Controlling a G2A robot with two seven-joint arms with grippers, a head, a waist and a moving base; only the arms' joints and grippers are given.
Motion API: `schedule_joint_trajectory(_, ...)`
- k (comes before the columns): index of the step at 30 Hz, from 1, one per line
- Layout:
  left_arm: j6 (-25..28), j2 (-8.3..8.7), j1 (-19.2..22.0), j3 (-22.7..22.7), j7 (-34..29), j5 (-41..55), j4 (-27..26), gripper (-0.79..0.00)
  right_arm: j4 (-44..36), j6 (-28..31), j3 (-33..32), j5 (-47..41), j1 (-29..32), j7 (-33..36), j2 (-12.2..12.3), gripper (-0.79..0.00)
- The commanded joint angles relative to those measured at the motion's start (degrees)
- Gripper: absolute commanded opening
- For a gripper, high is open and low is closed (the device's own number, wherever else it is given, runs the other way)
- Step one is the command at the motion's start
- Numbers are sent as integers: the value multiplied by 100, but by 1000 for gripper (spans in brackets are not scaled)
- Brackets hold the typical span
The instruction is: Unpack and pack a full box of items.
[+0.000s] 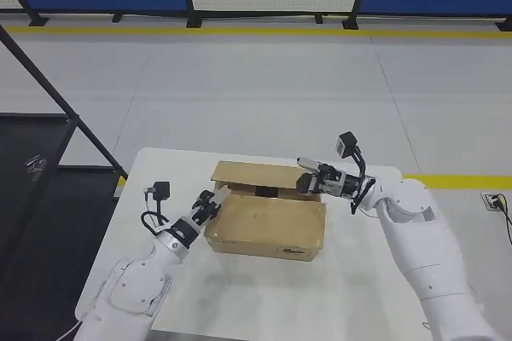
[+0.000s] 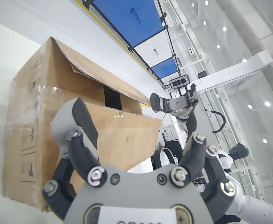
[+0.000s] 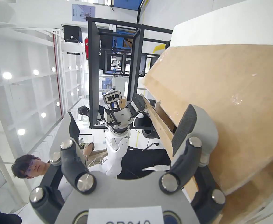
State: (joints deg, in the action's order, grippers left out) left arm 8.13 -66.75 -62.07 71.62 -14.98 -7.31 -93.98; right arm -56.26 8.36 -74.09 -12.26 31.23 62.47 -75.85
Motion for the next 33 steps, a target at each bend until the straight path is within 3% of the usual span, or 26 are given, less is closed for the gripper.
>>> schedule_joint_trajectory(1,-61,-19,48,-63,52,-53,43,0,-27,-47,56,-47,16,31,-4,0)
schedule_joint_trajectory(12,-181,-116,237,-292,304,-319,234,0,-202,-80,286,17,170,-65,13,0)
schedule_joint_trajectory(17,-66,-118,184,-92,429,-218,176,0,-352,-75,282,189,314,-275,55,0)
schedule_joint_trajectory(20,117,-84,13,261,457,42,4,0,-443,-20,275,189,422,-285,78,0)
schedule_joint_trajectory(28,392,42,-723,1718,671,881,-313,0,-596,88,418,474,550,-680,94,0)
schedule_joint_trajectory(33,682,89,-1272,2476,263,1907,-235,0,-720,137,541,676,599,-1073,79,0)
